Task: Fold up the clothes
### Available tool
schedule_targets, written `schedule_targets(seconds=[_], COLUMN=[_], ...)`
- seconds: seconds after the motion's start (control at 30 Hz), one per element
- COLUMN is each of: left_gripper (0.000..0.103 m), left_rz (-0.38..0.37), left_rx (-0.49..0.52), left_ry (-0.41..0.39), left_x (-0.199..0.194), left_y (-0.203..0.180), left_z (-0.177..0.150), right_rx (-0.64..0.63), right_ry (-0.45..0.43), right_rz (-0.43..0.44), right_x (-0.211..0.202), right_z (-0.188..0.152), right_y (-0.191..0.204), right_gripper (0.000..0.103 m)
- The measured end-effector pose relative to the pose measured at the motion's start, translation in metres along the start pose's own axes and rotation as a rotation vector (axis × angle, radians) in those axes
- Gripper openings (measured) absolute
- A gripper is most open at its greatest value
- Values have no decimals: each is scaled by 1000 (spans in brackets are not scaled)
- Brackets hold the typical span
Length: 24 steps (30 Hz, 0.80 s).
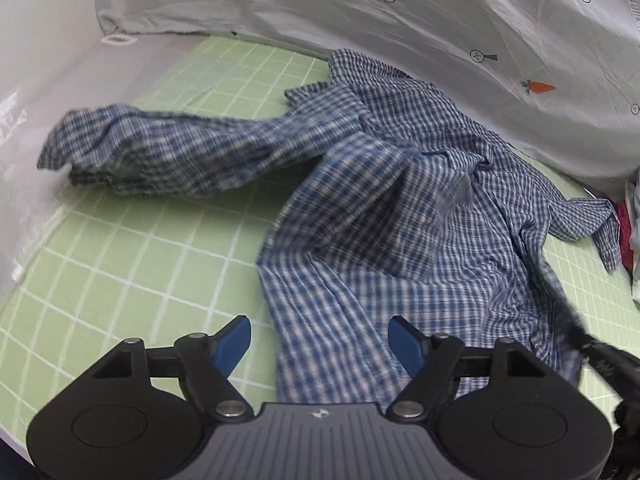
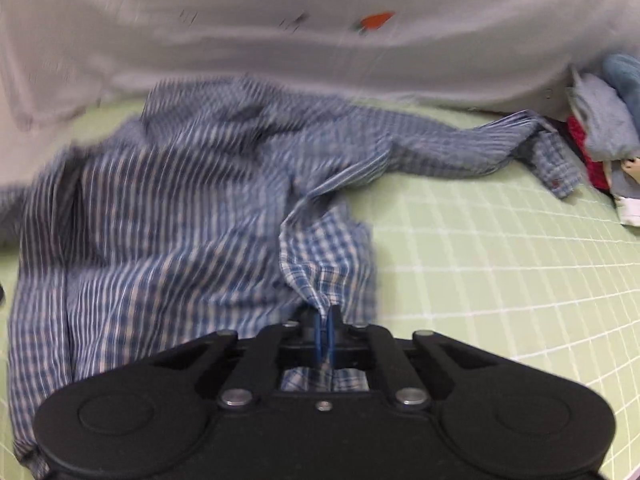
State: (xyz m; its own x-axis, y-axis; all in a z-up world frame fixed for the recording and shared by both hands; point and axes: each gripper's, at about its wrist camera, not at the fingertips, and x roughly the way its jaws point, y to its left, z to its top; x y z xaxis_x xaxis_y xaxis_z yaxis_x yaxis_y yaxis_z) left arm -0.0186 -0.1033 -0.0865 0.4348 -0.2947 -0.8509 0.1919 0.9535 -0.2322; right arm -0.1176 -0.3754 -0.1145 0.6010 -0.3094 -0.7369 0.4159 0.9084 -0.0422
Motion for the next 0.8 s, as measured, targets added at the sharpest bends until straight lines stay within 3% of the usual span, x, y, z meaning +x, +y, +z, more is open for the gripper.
schedule_targets(seconds=[0.07,0.2,0.3,0.37,0.43,0.57,0.73,0.8], left_gripper=[76,73,67,67,66,66,66,55], left_rz=[7,5,15,23,13,25,27,37], left_rx=[-9,-29,-2,22,28,58,93,96], left_ry=[10,11,27,45,72,135,189,205], left_x=[4,9,14,17,23,38,51,53], left_y=[-6,-18,-27,-34,-39,-51,-59,-59], left_z=[-1,-6,-8,-10,-13,-20,-31,-34], right_rx=[71,252,253,254,250,242,234,258], right_ry=[-18,35,110,117,118,163,198,202], right_rz=[-35,-161,-223,-209,-180,-129,-128,-141], right_x=[-1,18,35,33,31,35,31,28], right_z=[3,-3,-13,-18,-23,-31,-44,-49], right_y=[-28,-95,-125,-132,-130,-121,-121,-128], right_gripper=[3,4,5,14,37,50,66,68])
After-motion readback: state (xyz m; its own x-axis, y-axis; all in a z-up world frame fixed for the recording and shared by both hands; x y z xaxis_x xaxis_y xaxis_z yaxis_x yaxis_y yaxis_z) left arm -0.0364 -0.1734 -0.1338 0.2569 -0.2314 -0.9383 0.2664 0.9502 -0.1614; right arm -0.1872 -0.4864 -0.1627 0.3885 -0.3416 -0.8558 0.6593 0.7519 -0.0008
